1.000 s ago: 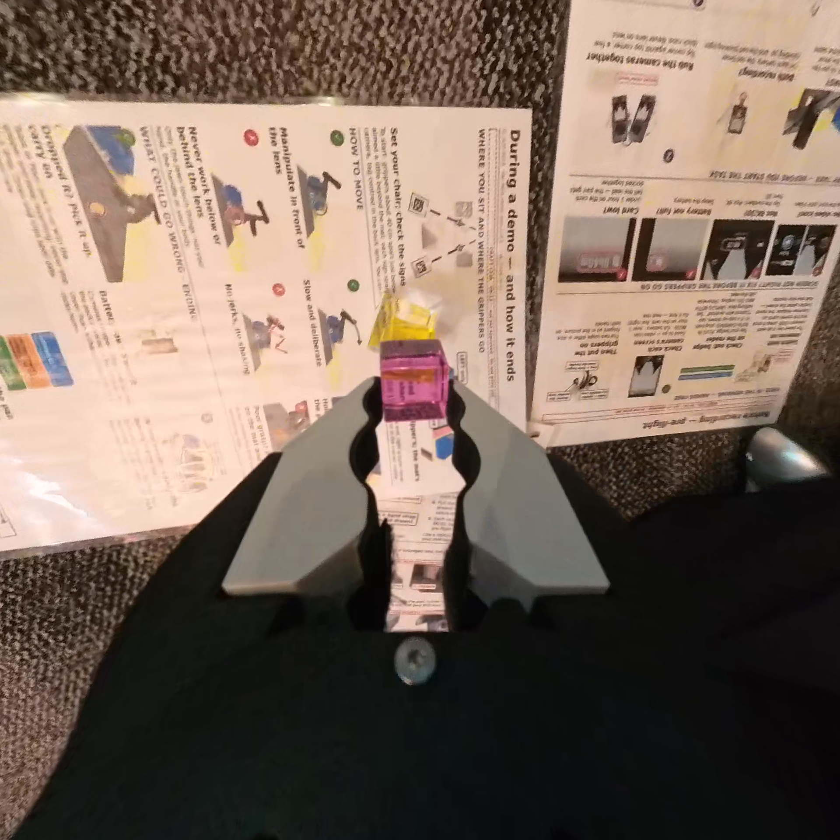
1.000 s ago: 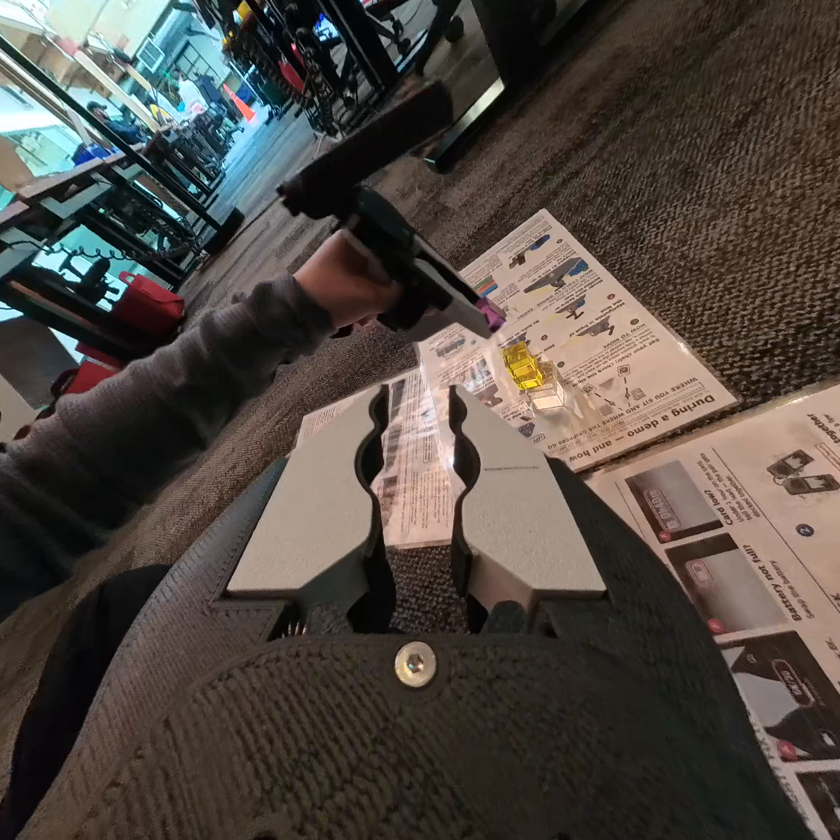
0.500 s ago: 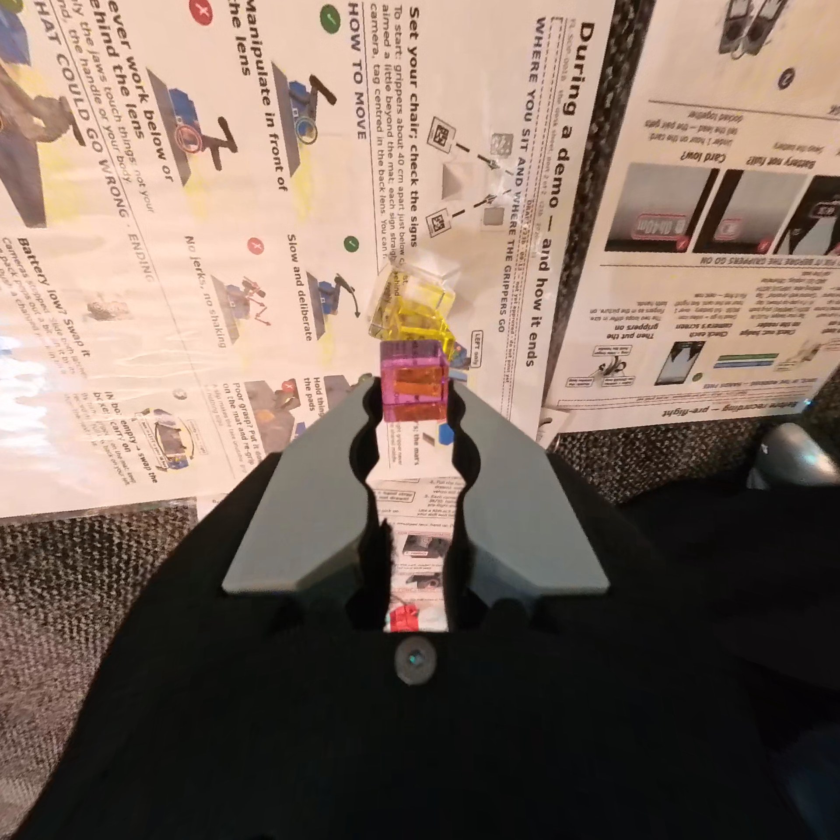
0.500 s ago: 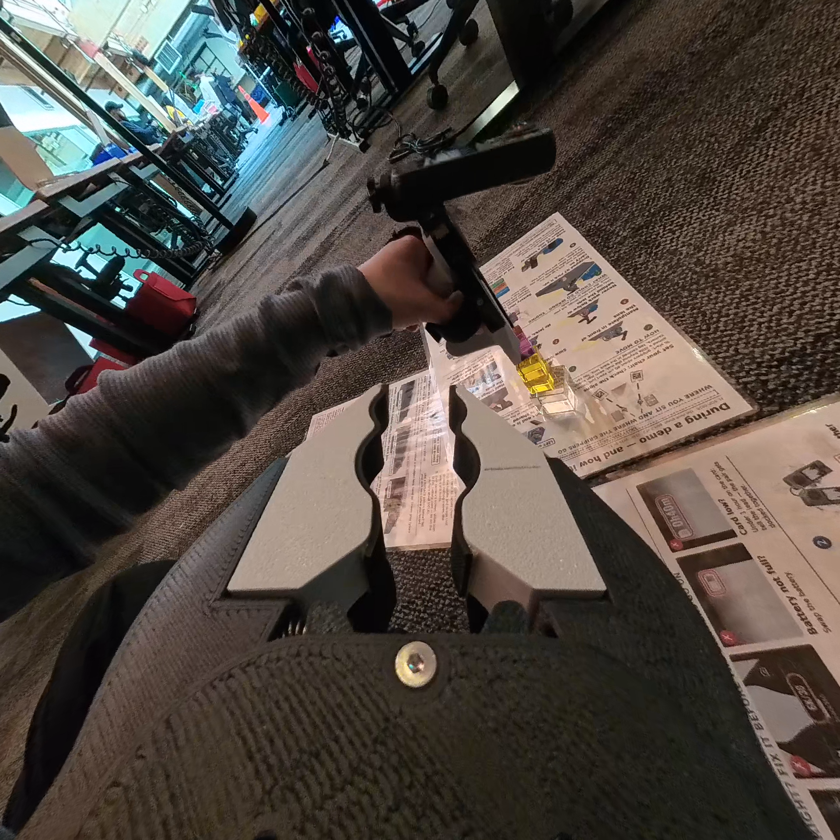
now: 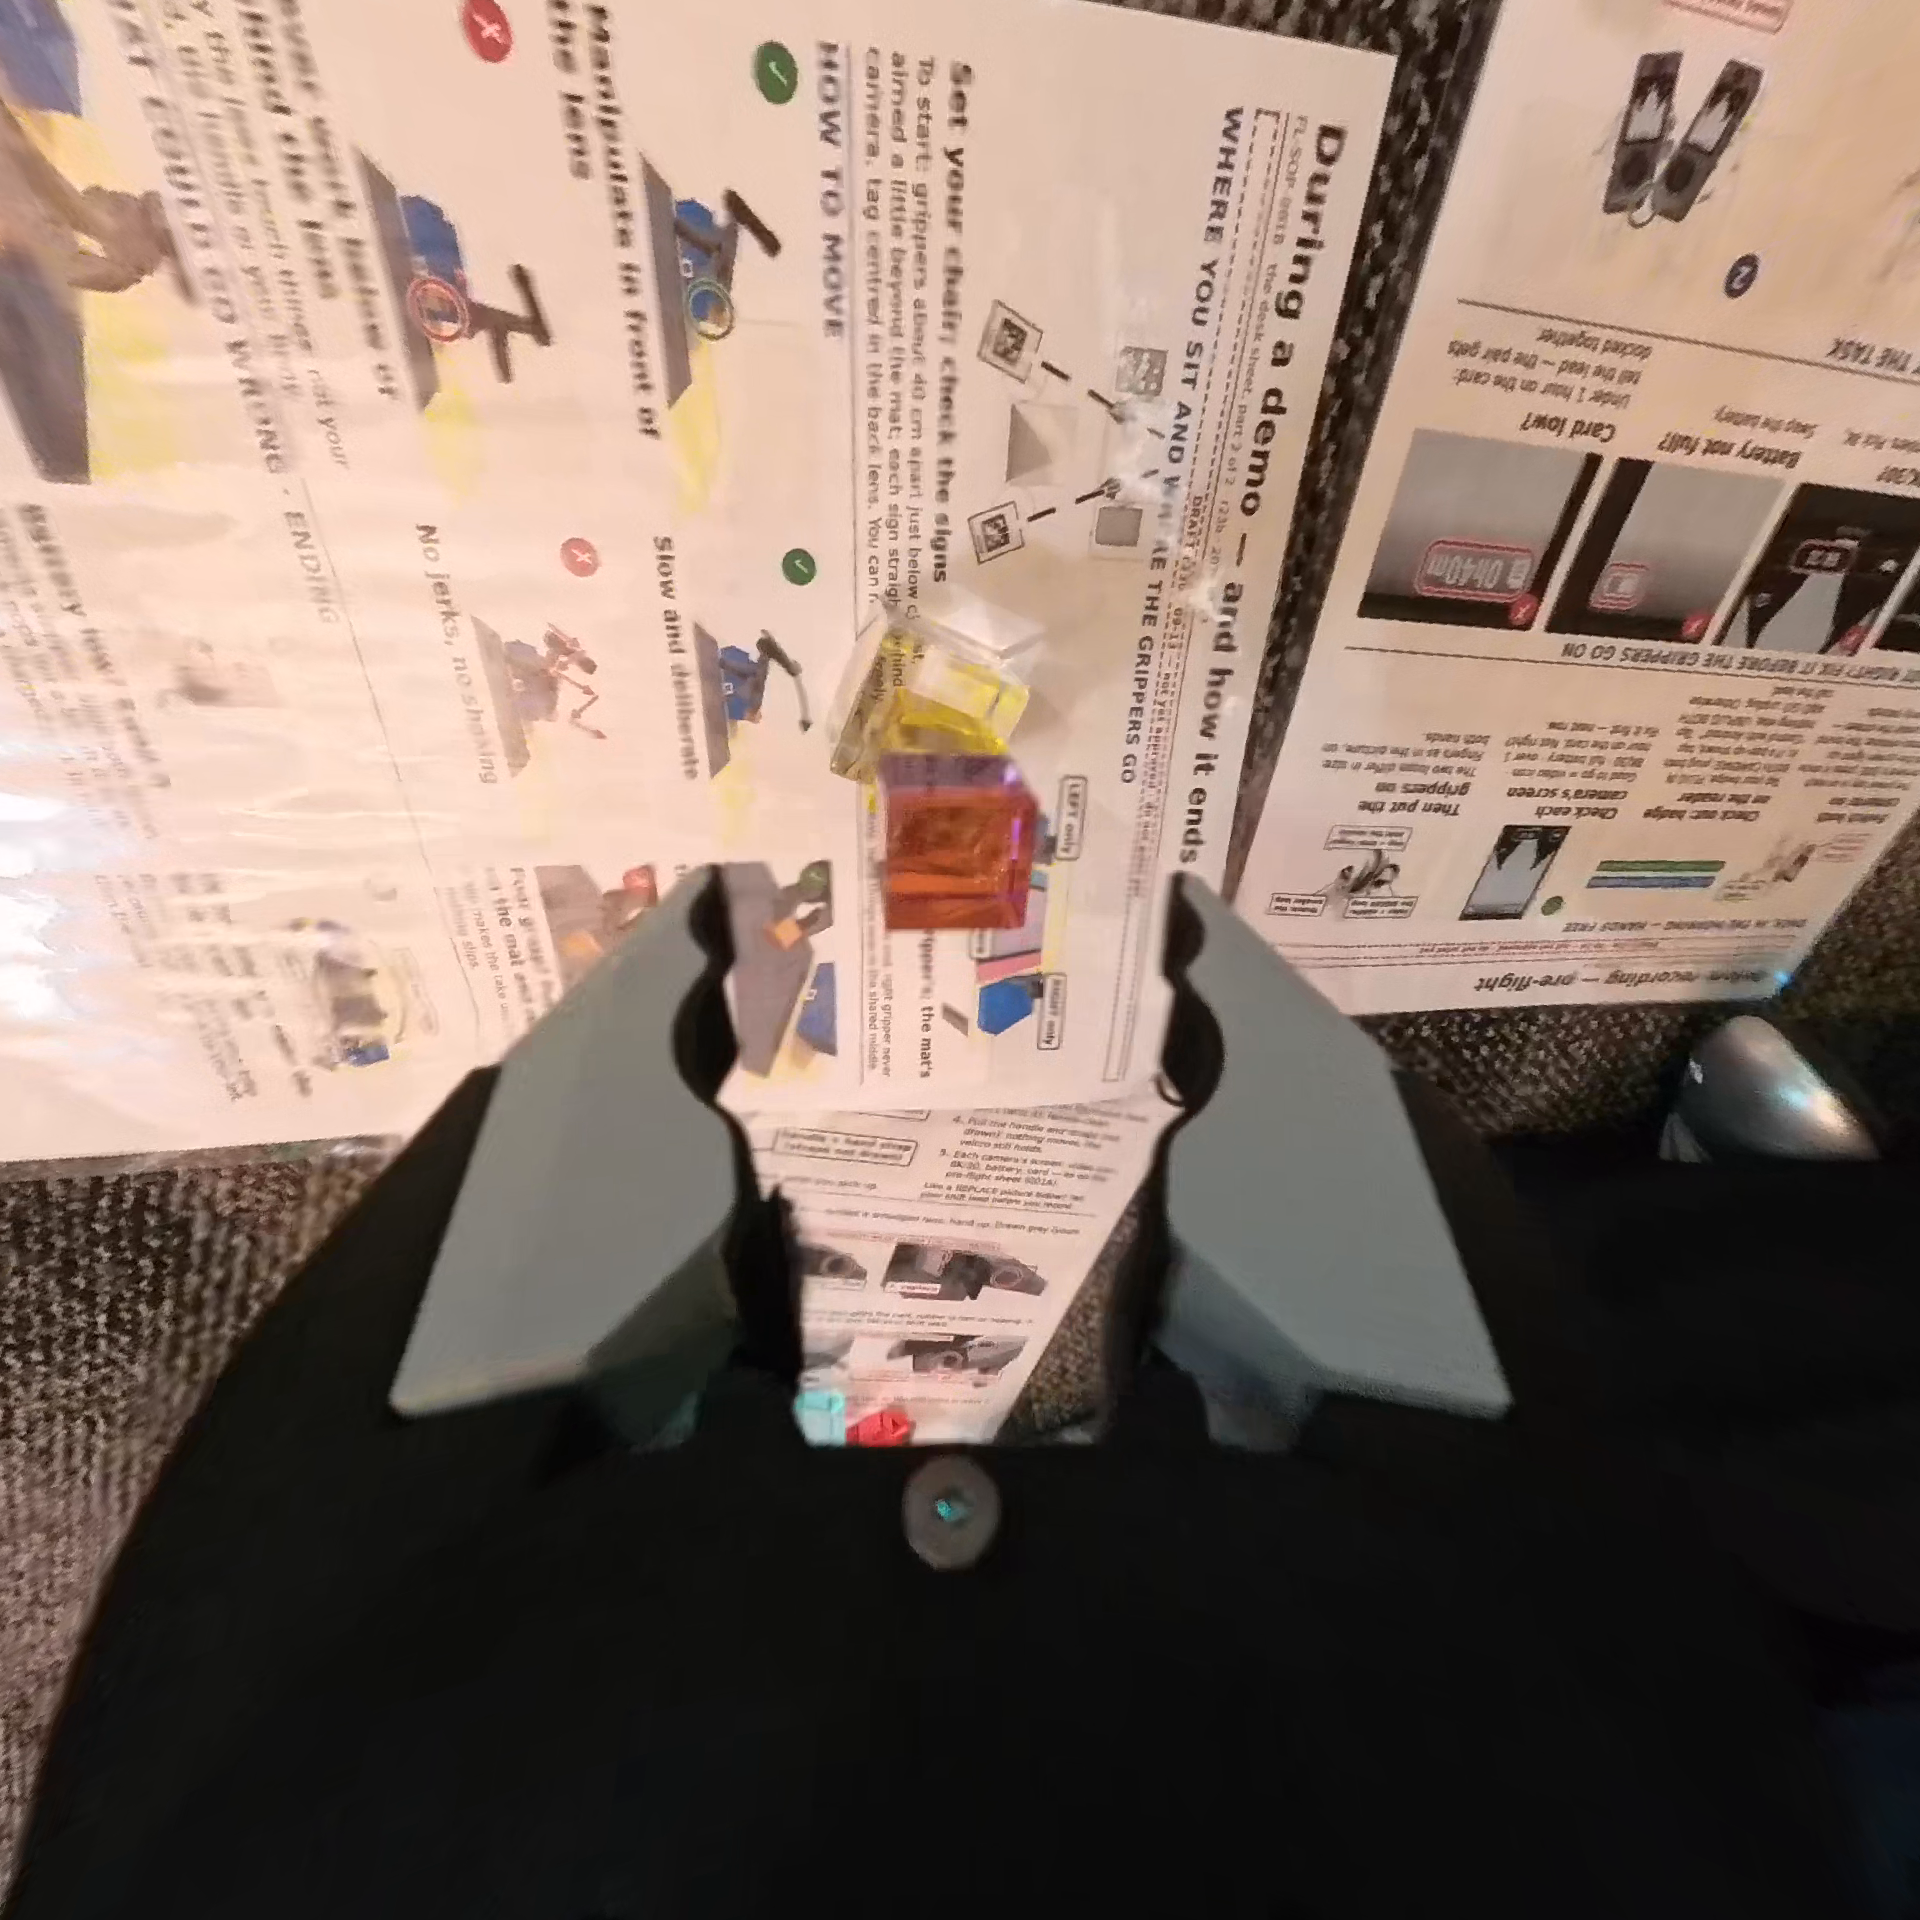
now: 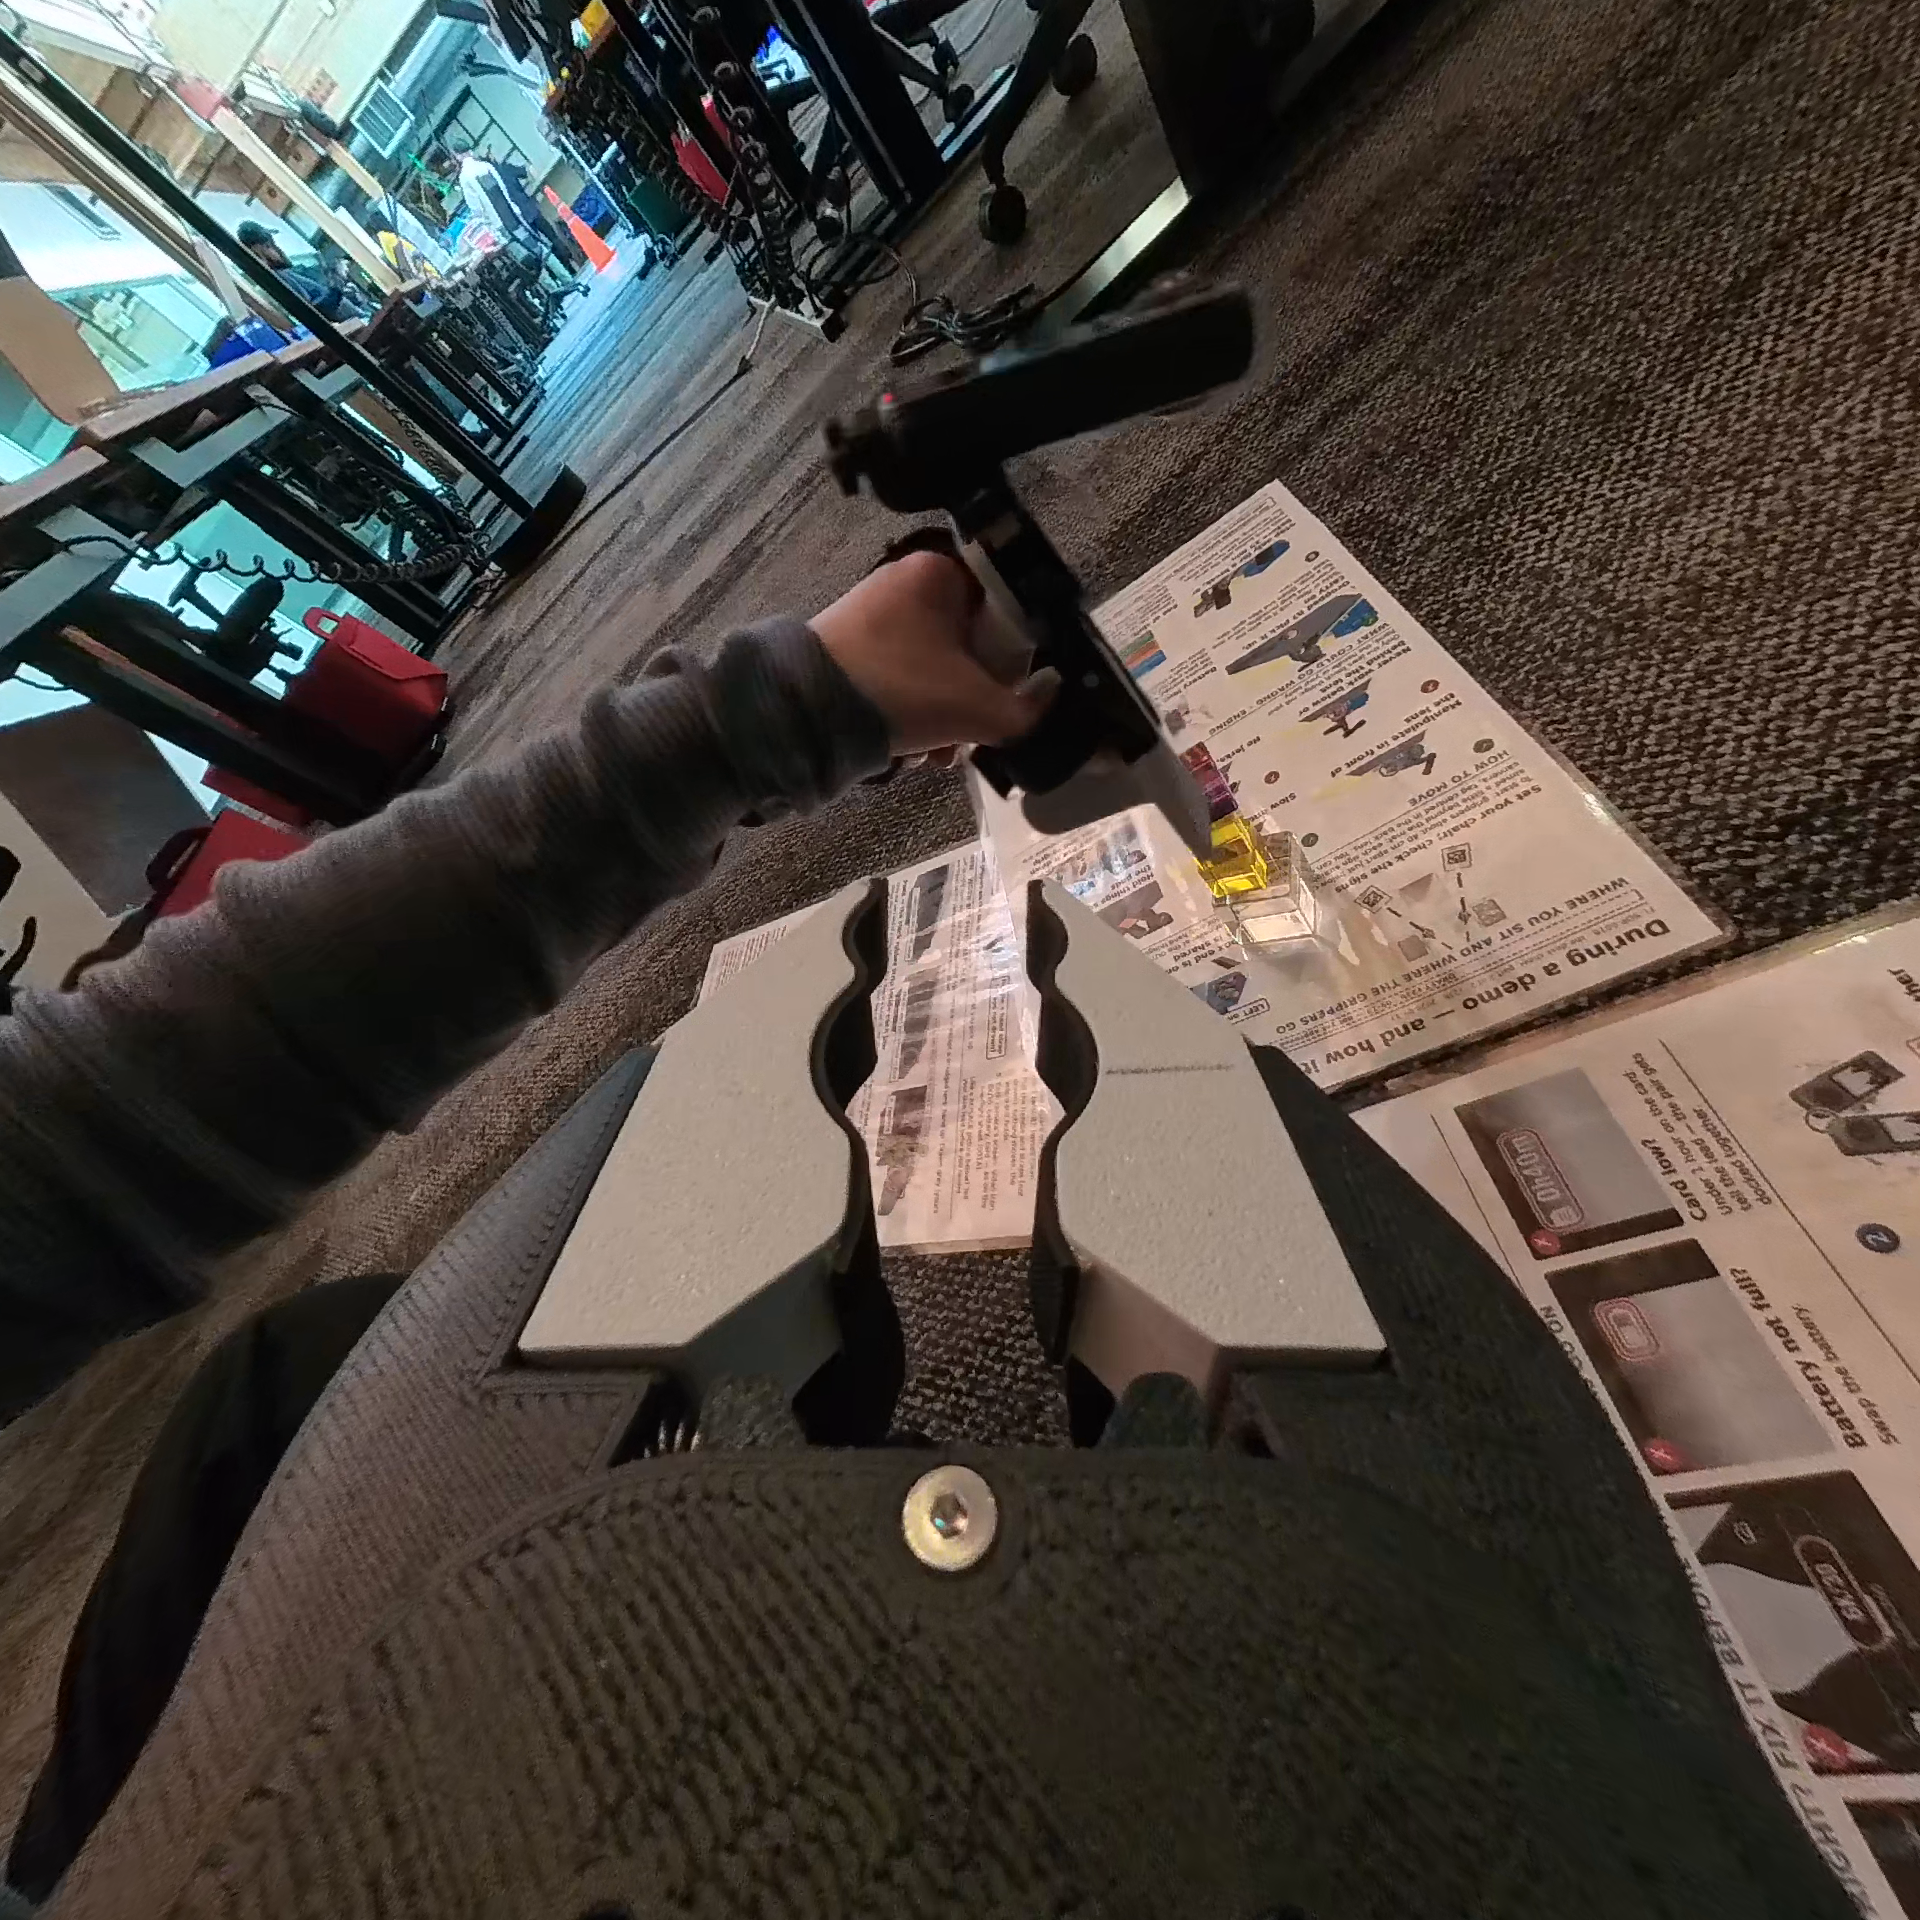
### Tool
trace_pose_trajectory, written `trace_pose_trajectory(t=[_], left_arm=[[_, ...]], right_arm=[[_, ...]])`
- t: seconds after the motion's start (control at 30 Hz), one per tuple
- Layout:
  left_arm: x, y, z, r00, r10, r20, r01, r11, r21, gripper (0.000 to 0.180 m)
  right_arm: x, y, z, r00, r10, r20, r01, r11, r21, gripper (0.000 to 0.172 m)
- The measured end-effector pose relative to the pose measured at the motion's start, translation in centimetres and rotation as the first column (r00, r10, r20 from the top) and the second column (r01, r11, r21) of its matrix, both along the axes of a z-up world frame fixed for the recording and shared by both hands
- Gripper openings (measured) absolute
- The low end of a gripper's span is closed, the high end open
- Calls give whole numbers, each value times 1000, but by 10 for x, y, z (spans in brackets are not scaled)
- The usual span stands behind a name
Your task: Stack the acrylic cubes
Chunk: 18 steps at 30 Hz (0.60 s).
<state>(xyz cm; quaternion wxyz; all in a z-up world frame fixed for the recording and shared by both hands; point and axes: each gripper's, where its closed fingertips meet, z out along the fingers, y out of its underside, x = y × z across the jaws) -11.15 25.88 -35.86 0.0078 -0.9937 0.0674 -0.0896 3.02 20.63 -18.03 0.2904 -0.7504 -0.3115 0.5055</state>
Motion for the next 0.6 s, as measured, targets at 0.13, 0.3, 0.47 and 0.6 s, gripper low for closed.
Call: trace_pose_trajectory(t=[0.13, 0.3, 0.47, 0.6], left_arm=[[-35, -26, 22, 990, 31, -139, -9, 988, 153, 106], [-65, -151, 9, 980, 177, -87, -174, 984, 38, 104], [-90, -276, -38, 928, 357, -105, -371, 906, -202, 97], [-97, -307, -65, 845, 533, -53, -529, 816, -234, 80]], right_arm=[[0, 0, 0, 1000, 1, -4, -1, 1000, -5, 25], [-5, -5, 1, 1000, 14, -5, -14, 1000, -3, 25], [-12, -11, -6, 999, 37, 19, -37, 999, -6, 25], [-14, -15, -11, 998, 47, 39, -47, 999, -6, 25]])
